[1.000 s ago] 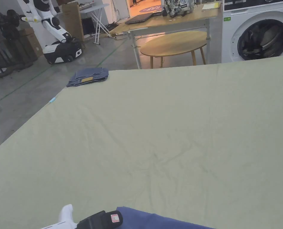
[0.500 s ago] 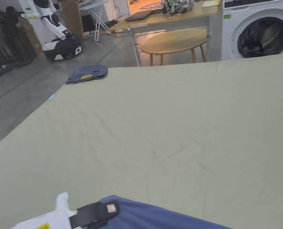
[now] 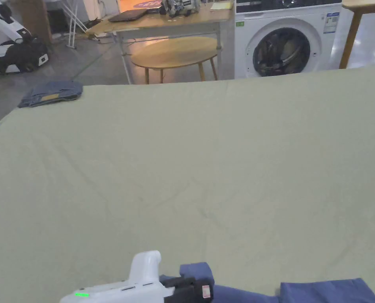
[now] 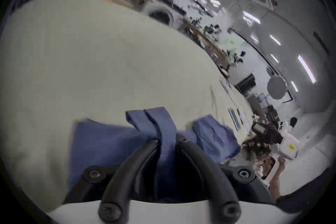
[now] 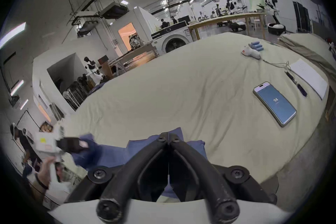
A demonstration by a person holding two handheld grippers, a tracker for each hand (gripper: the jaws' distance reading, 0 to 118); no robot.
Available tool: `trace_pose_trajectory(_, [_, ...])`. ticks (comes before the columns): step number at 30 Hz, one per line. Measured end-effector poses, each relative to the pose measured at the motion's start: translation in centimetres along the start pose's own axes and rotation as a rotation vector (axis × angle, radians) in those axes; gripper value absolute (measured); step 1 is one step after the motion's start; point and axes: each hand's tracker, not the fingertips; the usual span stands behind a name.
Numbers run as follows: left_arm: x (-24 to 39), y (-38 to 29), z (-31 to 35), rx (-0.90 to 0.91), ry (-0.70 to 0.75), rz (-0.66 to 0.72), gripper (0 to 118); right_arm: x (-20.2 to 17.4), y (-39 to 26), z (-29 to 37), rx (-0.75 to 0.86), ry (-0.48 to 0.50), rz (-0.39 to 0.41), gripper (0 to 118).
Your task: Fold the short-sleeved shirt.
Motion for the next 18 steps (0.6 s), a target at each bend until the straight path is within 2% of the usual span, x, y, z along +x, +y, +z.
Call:
trace_pose_trajectory(1, [0.5, -0.4, -1.6, -0.026, -0.017, 0.005, 10, 0.1, -0.1, 0.3, 0.005, -0.009, 0.002, 0])
trace_pose_trajectory(2, [1.1, -0.7, -2.4, -0.004, -0.030, -0.006, 27, 0.2, -0.2, 0.6, 0.011, -0.022, 0.005, 0])
trace_pose_trajectory(3, [2.5, -0.7, -3.0, -0.004, -0.046, -0.020, 55, 0.4, -0.3, 0.8, 0.014, -0.035, 0.008, 0])
trace_pose_trajectory(4, [3.1, -0.6, -3.6, -0.015, -0.077, -0.038, 51, 0.7, -0.4, 1.0, 0.012, -0.046, 0.007, 0])
trace_pose_trajectory(8, [4.3, 0.0, -2.4, 0.021, -0.111, -0.090, 52, 2.0, -1.0, 1.2, -0.008, -0.074, -0.013, 0])
trace_pose_trajectory(9, [4.1, 0.2, -1.9, 0.033, -0.128, -0.078, 49, 2.2, -1.2, 1.4, -0.009, -0.078, -0.019, 0])
trace_pose_trajectory(10, [3.6, 0.4, -1.3, 0.062, -0.155, -0.045, 35, 2.3, -1.4, 1.5, -0.008, -0.081, -0.026, 0])
trace_pose_trajectory(11, [2.8, 0.7, -0.8, 0.080, -0.169, -0.010, 8, 2.4, -1.5, 1.6, -0.010, -0.081, -0.039, 0])
trace_pose_trajectory(12, [2.2, 0.6, -0.7, 0.096, -0.168, 0.037, 0, 2.6, -1.6, 1.7, -0.009, -0.077, -0.056, 0])
trace_pose_trajectory(15, [0.9, -0.7, -3.2, -0.003, -0.110, 0.015, 0, 2.6, -1.9, 1.9, -0.003, -0.079, -0.070, 0])
trace_pose_trajectory(18, [0.8, -3.4, -7.8, -0.191, -0.101, -0.026, 0, 2.3, -2.0, 1.8, -0.009, -0.079, -0.067, 0])
